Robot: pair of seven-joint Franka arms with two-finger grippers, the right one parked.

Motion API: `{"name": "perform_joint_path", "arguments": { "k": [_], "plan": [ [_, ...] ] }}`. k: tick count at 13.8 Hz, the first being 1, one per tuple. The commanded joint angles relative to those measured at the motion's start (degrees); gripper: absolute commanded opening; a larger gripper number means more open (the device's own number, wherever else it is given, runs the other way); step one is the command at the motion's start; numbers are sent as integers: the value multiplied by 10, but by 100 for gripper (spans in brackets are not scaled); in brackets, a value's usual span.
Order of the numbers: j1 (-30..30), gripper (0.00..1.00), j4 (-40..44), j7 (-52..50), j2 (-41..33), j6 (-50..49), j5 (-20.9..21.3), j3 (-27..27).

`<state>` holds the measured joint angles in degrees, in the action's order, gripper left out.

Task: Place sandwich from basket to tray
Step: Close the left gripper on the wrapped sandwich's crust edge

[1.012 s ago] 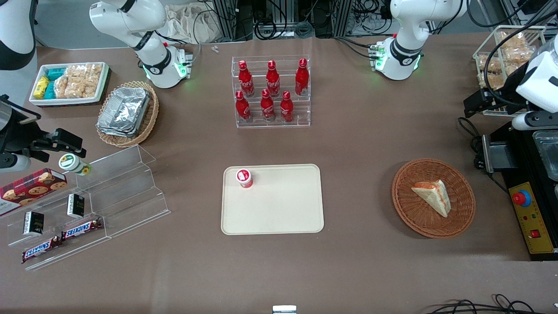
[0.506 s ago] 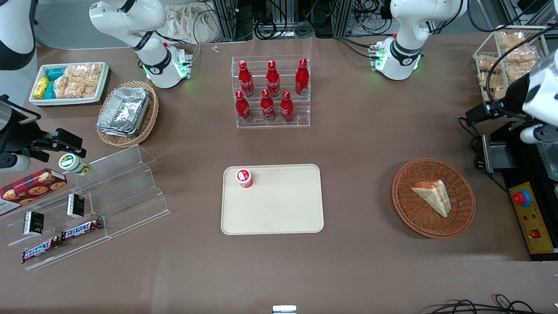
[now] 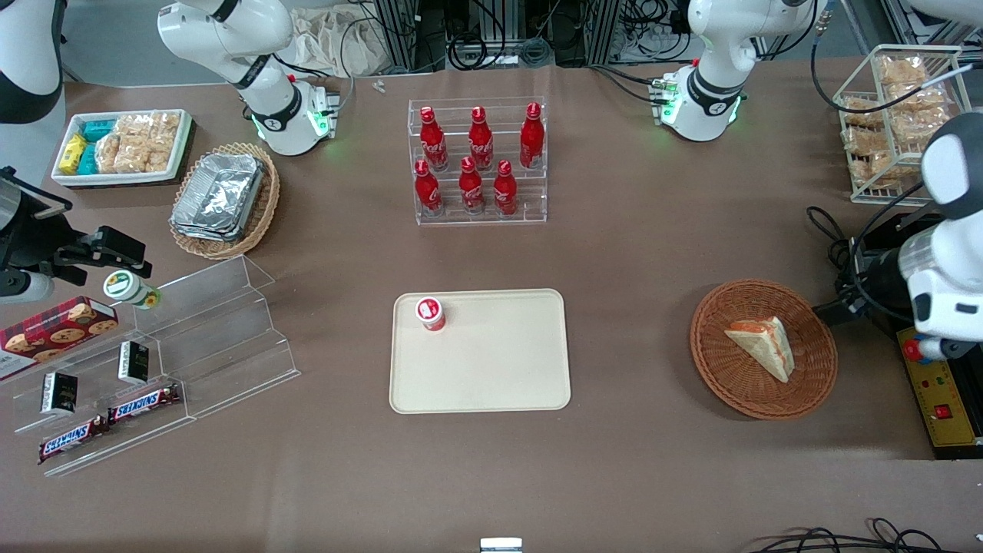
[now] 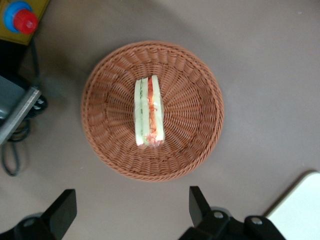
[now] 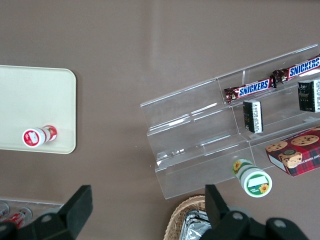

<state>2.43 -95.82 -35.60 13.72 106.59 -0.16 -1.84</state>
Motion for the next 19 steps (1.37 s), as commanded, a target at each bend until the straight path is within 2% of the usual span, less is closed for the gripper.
{"name": "perform_joint_path", "arguments": {
  "k": [1,3,6,12,13,14,15,16,17,19],
  "plan": [
    [-1,100,-108,-25,-5,127,5,13],
    [-2,100,-156,-32,23,206,0,13],
    [-2,100,-170,-52,62,274,1,14],
    [-4,100,-169,-86,98,282,3,13],
    [-8,92,-166,-86,105,281,1,13],
    [-9,73,-165,-90,108,282,3,13],
    [-9,47,-165,-93,108,282,3,13],
    [-9,10,-165,-93,109,282,4,13],
    [-9,0,-163,-92,109,282,6,13],
    [-8,0,-156,-74,97,271,8,13]
  ]
}}
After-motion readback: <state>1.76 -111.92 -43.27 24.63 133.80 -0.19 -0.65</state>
